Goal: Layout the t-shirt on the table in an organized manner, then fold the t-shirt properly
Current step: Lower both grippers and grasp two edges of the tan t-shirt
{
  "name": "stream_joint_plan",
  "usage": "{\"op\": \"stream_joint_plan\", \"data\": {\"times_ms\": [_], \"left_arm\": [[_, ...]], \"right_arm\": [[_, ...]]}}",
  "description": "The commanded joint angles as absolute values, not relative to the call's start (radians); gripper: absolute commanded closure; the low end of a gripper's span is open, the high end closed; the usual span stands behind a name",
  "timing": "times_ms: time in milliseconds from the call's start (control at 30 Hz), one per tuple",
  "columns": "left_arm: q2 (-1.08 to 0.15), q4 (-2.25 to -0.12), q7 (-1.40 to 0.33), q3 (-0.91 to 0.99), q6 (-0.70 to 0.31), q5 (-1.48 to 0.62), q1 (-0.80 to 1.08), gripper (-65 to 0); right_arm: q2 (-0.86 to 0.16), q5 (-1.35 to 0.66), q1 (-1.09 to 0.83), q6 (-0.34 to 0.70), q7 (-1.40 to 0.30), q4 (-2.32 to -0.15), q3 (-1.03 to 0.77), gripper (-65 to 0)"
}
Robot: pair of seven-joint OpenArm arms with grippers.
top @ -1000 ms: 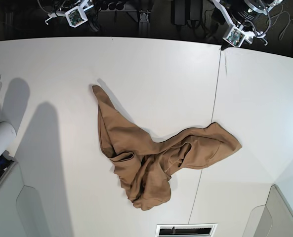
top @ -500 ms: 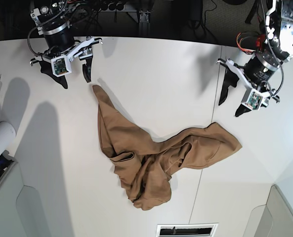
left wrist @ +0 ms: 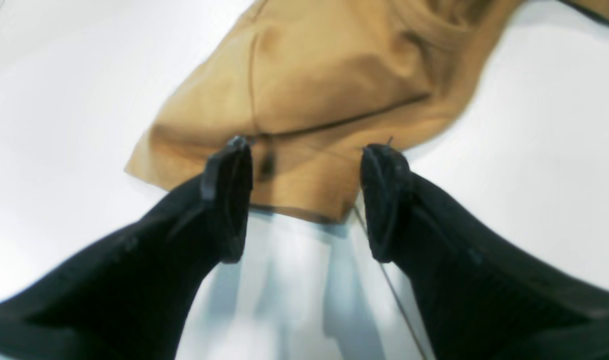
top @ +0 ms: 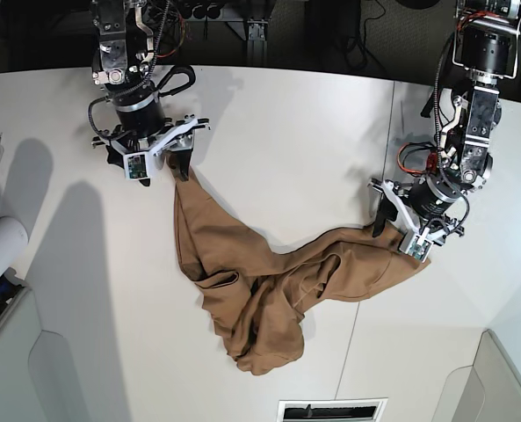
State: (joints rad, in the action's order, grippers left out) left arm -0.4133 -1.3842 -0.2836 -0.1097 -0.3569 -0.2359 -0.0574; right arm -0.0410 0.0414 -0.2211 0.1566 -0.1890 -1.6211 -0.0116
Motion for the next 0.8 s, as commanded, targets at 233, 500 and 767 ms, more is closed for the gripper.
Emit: {"op": "stream_joint_plan", "data": {"times_ms": [233, 500, 767], "left_arm": [[-0.378, -1.295, -0.205, -0.112, -0.355, -0.175, -0.1, -37.6], [-0.366, -1.213, -0.118, -0.157, -0.352, -0.043, -0.102, -28.1], [-0.386, -1.21, -0.109, -0.184, -0.351, -0.031, -0.102, 0.0]], "right_arm": [[-0.043, 0.041, -0.206, 0.161, -0.165, -1.617, -0.012, -37.1], [-0.032, 0.041, -0.206, 0.161, -0.165, -1.617, -0.012, -36.9], [-0.037, 0.188, -0.202, 0.161, -0.165, -1.617, -0.014, 0.0]]}}
